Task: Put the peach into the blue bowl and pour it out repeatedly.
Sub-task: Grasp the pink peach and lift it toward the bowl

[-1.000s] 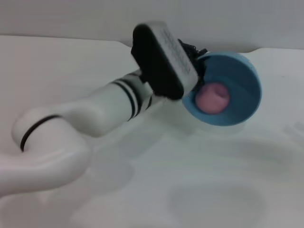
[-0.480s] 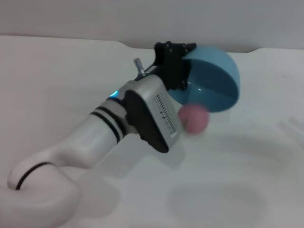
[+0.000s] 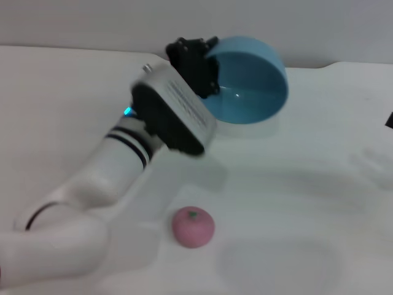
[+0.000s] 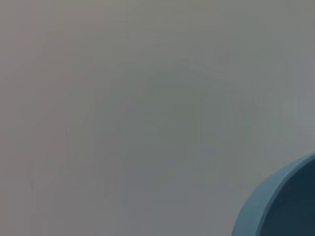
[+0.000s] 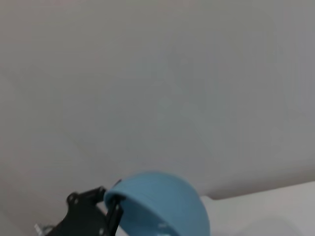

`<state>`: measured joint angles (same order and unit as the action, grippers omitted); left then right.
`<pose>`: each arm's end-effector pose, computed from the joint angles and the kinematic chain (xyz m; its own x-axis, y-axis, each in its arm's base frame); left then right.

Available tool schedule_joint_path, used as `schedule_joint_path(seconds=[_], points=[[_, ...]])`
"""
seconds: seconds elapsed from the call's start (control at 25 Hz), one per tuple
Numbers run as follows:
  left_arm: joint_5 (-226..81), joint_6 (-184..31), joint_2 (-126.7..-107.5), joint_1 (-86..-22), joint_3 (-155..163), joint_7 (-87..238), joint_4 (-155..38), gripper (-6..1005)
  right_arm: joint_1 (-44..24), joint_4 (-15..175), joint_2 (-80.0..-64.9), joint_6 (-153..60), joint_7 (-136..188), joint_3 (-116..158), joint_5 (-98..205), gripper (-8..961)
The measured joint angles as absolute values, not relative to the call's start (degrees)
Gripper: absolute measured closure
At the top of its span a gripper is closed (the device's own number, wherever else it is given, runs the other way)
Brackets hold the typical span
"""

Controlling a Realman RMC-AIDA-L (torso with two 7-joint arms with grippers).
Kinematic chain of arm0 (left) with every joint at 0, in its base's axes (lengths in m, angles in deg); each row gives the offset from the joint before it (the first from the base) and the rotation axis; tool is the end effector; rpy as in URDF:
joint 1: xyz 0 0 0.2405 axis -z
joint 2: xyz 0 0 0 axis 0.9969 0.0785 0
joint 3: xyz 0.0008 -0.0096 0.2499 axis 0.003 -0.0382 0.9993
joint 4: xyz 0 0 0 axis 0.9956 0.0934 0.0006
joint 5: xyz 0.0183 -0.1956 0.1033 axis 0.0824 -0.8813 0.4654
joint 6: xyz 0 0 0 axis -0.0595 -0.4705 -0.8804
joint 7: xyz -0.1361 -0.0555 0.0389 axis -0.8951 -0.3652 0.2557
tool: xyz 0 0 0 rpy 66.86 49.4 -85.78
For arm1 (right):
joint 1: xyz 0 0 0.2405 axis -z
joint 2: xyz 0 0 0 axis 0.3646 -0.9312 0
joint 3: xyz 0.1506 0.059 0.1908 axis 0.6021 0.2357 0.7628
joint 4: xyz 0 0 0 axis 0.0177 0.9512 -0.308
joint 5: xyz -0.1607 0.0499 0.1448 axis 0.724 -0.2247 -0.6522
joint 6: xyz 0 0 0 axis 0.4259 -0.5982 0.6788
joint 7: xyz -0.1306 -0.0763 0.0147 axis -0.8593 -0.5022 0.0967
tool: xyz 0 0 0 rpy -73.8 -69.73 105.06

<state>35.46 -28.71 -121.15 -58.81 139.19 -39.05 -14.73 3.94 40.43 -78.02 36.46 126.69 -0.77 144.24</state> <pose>-0.1792 0.3601 -0.1160 0.9599 -0.2803 0.0117 -0.0892 -0.3446 -0.9345 0.3250 0.2983 0.0633 0.3101 -0.5647 -0.7649 -0.8675 -0.4972 0.0154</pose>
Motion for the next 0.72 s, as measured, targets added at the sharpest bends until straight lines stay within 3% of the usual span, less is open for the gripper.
schedule_joint_path(seconds=[0.24,0.4,0.72], points=[[32.8,-49.9,-120.76,-57.9,122.8,-47.6,-10.4,1000,0.8,41.7,-78.00,35.8,126.6,-1.3,148.0,388],[31.6,-80.2,-120.38,-52.2,100.7,-56.0,-9.9,1000,-2.3,43.1,-77.93,33.6,126.5,-7.6,149.5,393],[33.8,-109.6,-119.65,-45.9,78.2,-57.1,-13.4,999,-7.5,43.6,-78.02,30.8,126.0,-21.0,151.8,403]])
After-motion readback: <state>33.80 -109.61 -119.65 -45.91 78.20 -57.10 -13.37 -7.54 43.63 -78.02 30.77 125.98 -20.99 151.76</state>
